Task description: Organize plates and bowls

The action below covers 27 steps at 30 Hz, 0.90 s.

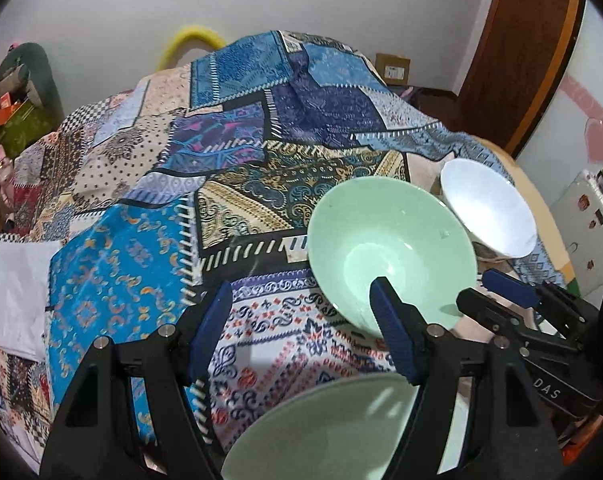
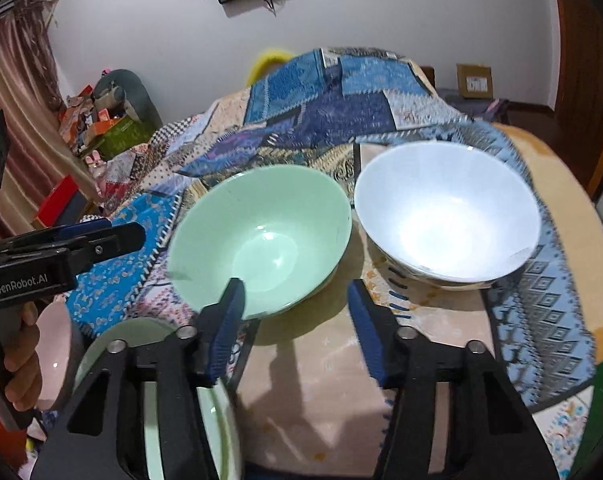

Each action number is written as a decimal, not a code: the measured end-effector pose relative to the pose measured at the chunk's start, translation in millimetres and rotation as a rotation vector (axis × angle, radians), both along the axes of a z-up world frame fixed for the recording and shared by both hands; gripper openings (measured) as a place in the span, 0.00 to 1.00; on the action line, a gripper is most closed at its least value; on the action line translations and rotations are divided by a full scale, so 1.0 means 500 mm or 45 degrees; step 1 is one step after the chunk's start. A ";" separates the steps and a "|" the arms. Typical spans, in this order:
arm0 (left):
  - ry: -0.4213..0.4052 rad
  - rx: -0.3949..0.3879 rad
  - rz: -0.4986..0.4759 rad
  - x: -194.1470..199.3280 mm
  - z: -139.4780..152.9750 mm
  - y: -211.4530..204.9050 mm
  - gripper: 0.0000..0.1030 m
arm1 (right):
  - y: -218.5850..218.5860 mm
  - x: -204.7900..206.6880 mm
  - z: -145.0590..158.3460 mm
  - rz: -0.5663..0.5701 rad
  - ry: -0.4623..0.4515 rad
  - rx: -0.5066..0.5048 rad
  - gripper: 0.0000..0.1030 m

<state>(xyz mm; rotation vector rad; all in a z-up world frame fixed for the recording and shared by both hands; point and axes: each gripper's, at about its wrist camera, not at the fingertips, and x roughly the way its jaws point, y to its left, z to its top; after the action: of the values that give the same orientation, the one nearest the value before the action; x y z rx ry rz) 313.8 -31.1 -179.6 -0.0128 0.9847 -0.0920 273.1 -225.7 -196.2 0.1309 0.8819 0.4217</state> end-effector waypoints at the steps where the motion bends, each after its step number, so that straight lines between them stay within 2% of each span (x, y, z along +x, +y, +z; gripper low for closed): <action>1: 0.001 0.008 -0.006 0.005 -0.006 -0.003 0.69 | -0.001 0.004 -0.006 -0.004 0.011 0.003 0.41; 5: 0.016 0.030 -0.023 0.029 -0.026 -0.015 0.66 | -0.004 0.018 -0.019 -0.021 0.030 0.025 0.38; 7: 0.026 0.038 -0.028 0.040 -0.035 -0.019 0.59 | -0.005 0.022 -0.021 -0.023 0.037 0.033 0.37; 14: 0.064 0.049 -0.052 0.067 -0.065 -0.035 0.45 | 0.007 0.042 -0.031 -0.020 0.045 0.032 0.30; 17: 0.082 0.052 -0.061 0.073 -0.075 -0.040 0.34 | 0.007 0.049 -0.035 -0.026 0.048 0.036 0.29; 19: 0.098 0.041 -0.067 0.076 -0.082 -0.042 0.22 | 0.005 0.051 -0.036 -0.028 0.045 0.035 0.28; 27: 0.114 0.034 -0.069 0.069 -0.085 -0.044 0.21 | 0.009 0.057 -0.031 -0.023 0.045 0.007 0.24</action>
<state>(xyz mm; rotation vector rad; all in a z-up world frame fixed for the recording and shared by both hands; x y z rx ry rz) 348.3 -53.0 -222.1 0.0341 1.0761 -0.1288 301.4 -221.1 -211.6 0.1515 0.9134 0.4062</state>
